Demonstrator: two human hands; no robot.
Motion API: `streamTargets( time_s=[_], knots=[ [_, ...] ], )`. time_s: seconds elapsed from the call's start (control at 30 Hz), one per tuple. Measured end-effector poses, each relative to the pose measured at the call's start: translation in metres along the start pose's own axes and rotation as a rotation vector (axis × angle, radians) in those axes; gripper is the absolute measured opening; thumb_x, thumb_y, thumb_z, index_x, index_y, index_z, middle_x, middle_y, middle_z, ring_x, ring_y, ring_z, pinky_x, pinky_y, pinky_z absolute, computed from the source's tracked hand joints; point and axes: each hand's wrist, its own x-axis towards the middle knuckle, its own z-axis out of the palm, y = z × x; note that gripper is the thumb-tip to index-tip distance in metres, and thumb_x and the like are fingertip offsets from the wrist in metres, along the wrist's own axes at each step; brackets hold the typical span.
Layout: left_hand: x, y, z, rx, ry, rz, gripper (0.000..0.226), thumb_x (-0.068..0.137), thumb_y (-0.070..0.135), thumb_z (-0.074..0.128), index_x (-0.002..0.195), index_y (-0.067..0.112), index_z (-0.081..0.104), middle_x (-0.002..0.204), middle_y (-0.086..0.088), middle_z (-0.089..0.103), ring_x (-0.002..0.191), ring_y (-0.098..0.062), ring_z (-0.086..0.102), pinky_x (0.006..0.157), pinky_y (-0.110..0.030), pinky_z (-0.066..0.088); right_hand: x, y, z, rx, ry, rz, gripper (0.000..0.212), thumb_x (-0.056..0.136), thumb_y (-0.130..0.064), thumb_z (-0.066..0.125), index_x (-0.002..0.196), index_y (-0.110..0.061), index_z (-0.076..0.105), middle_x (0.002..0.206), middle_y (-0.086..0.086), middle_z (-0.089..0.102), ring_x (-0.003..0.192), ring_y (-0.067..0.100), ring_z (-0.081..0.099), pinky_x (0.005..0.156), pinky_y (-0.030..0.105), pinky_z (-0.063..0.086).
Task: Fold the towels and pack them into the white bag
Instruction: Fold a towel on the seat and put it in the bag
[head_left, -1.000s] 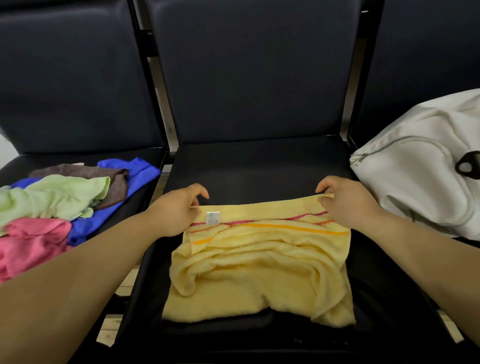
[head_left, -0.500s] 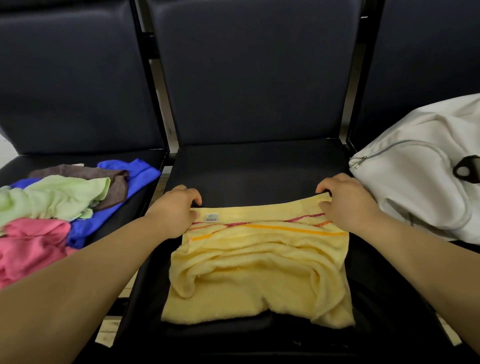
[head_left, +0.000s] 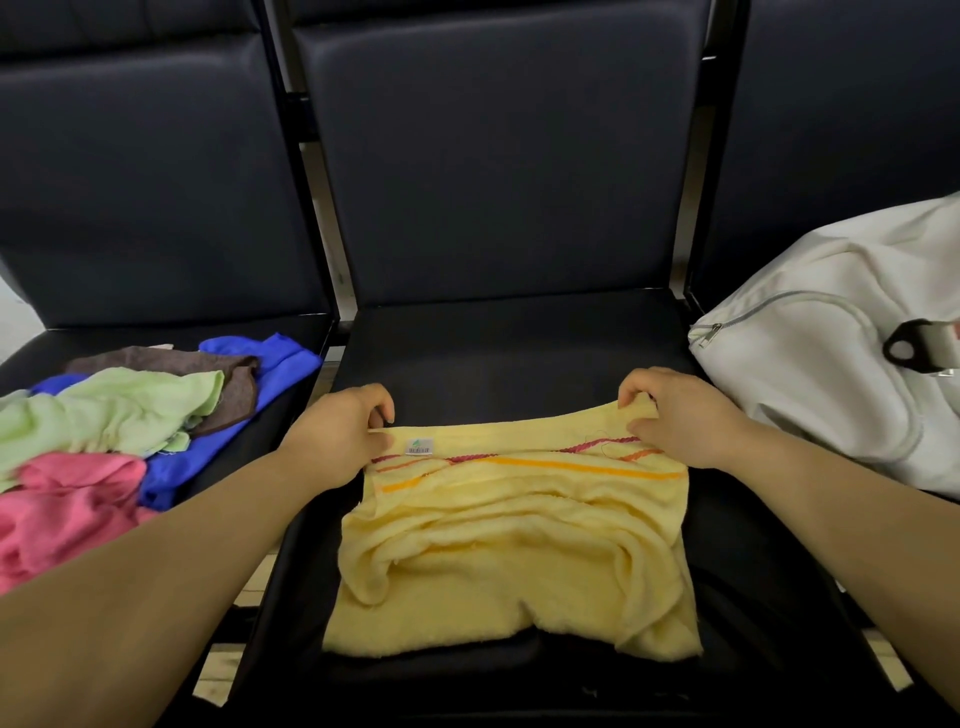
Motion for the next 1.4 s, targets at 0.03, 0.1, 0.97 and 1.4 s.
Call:
streamTargets(
  time_s=[0.03,0.1,0.97,1.4],
  knots=[
    [0.0,0.0,0.0,-0.021,0.008,-0.004,0.022,0.087,0.017,0.074,0.094,0.031,0.059,0.09,0.009,0.063,0.08,-0.008,0.063,0.074,-0.031,0.057,0.001,-0.001,0.0,0.025,0.002,0.019,0.024,0.086,-0.017,0.072,0.098,-0.035,0.06,0.093,-0.018,0.055,0.082,0.001,0.054,0.063,0.016,0.036],
    [-0.001,-0.001,-0.001,-0.049,0.025,-0.004,0.023,0.087,0.016,0.075,0.091,0.032,0.06,0.087,0.009,0.064,0.077,-0.009,0.063,0.074,-0.032,0.057,0.003,0.0,-0.002,0.076,0.013,0.053,0.022,0.085,-0.02,0.074,0.095,-0.035,0.061,0.09,-0.015,0.06,0.081,0.004,0.058,0.063,0.02,0.04],
    [-0.002,0.001,-0.009,0.036,-0.048,0.026,0.016,0.096,0.015,0.06,0.099,0.03,0.06,0.095,0.007,0.058,0.081,-0.012,0.06,0.071,-0.026,0.052,-0.002,-0.005,-0.003,0.172,0.156,0.138,0.013,0.089,-0.028,0.074,0.091,-0.038,0.065,0.087,-0.011,0.066,0.081,0.006,0.062,0.072,0.027,0.052],
    [-0.017,0.055,-0.197,-0.315,0.534,0.047,0.012,0.094,0.022,0.068,0.087,0.031,0.072,0.085,0.015,0.07,0.084,-0.007,0.064,0.069,-0.021,0.043,-0.007,-0.105,-0.183,0.509,0.557,-0.036,0.019,0.089,-0.028,0.077,0.107,-0.031,0.076,0.093,-0.014,0.072,0.077,0.001,0.067,0.065,0.021,0.048]
  ],
)
